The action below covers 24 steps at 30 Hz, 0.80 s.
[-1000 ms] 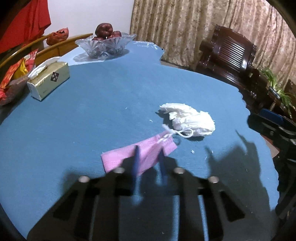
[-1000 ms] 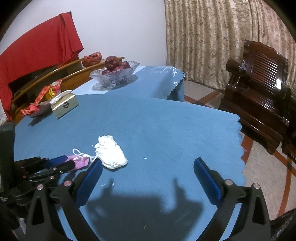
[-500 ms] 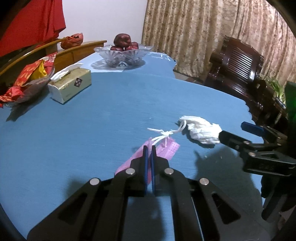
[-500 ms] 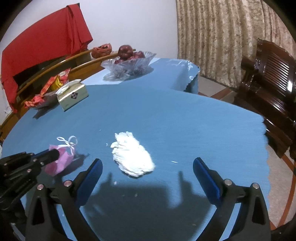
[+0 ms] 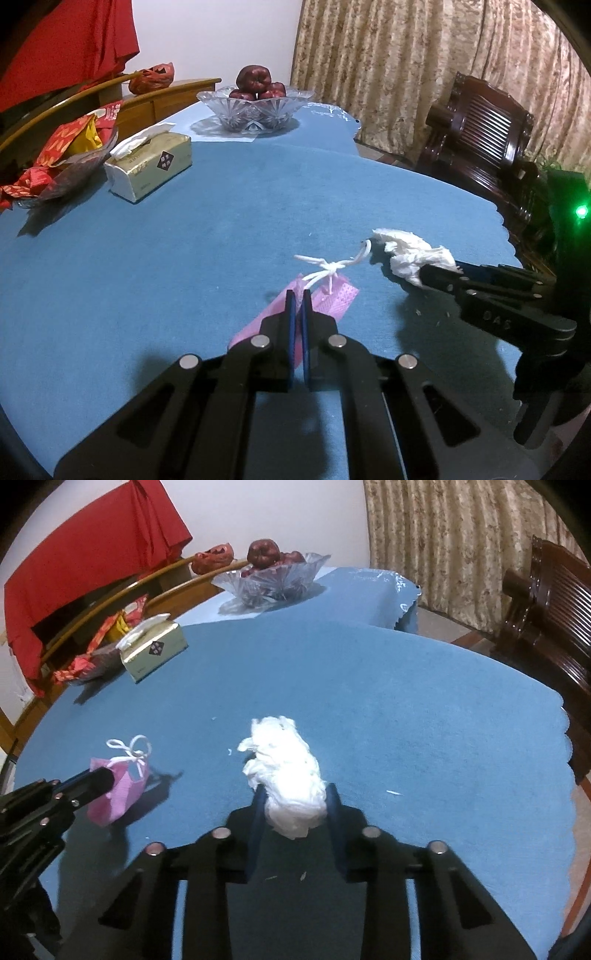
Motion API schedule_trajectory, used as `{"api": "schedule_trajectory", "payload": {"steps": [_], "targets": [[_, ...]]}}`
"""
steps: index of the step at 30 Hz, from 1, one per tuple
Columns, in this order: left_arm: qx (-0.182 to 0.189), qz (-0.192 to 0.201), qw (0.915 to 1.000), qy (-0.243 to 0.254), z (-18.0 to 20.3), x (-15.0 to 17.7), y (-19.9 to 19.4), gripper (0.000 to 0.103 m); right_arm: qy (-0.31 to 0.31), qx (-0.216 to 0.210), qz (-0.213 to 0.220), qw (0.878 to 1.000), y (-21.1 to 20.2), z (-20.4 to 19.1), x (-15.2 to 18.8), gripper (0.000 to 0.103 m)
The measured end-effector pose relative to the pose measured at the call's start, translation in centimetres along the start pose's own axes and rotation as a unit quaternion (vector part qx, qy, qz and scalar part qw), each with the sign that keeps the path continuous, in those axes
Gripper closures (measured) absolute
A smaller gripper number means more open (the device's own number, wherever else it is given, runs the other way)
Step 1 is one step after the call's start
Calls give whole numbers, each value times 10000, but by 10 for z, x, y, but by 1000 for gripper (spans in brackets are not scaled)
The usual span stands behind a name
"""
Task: Collect trash
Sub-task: 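Grasp the pink bag with the left tool while the right tool grasps the white tissue, then lift the pink bag and white tissue and carry them over the bin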
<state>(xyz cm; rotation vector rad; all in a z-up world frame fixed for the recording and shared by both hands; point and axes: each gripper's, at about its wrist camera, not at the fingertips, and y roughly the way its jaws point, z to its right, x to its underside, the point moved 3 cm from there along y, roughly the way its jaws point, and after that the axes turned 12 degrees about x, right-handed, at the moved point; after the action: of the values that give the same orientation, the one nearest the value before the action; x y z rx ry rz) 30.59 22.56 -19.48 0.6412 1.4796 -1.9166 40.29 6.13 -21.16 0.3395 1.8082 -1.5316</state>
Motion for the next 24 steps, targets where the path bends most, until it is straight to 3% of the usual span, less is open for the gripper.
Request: {"api": "schedule_trajectory", "payload": {"steps": [14,24], "targets": [[101,218,9996,123,40,-7,-35,101,149,21,622,9979,-77,12,-8,76],[167,428,9987,205,76,-9,-75,101,402,88,858,9955,-139,31,11,76]]}}
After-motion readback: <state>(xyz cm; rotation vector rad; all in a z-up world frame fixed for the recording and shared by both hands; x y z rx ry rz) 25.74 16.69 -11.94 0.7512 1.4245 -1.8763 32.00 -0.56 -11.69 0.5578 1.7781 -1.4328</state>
